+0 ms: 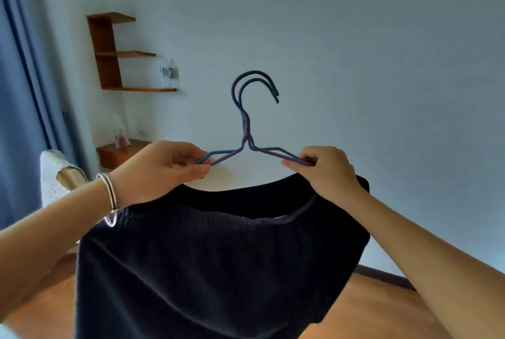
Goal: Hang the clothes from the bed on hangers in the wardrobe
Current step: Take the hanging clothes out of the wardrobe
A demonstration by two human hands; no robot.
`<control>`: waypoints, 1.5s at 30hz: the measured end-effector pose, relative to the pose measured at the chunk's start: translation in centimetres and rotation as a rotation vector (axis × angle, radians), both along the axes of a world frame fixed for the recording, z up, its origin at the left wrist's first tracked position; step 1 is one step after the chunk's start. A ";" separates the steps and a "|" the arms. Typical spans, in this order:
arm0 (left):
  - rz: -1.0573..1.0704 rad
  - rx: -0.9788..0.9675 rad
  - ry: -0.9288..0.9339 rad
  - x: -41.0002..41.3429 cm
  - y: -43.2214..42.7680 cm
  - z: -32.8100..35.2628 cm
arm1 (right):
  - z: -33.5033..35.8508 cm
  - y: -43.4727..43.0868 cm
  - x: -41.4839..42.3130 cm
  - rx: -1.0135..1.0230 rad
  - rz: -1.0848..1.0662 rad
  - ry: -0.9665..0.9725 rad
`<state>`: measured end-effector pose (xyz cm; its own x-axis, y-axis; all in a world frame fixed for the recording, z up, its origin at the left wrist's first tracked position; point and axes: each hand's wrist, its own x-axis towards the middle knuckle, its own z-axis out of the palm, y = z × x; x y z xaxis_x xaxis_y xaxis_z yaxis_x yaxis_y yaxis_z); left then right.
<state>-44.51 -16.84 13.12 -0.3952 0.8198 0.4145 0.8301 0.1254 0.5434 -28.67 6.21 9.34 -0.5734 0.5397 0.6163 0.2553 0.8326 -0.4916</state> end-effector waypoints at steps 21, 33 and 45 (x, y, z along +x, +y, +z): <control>0.831 0.042 0.113 -16.6 21.4 -6.3 | 1.8 29.4 -27.8 0.060 0.394 0.019; 1.408 0.083 0.443 -23.1 11.3 -9.6 | -1.8 17.7 -48.8 0.213 0.814 0.071; 1.823 -0.022 0.516 -37.4 -5.8 -9.2 | -0.7 -1.1 -72.4 0.089 1.377 -0.405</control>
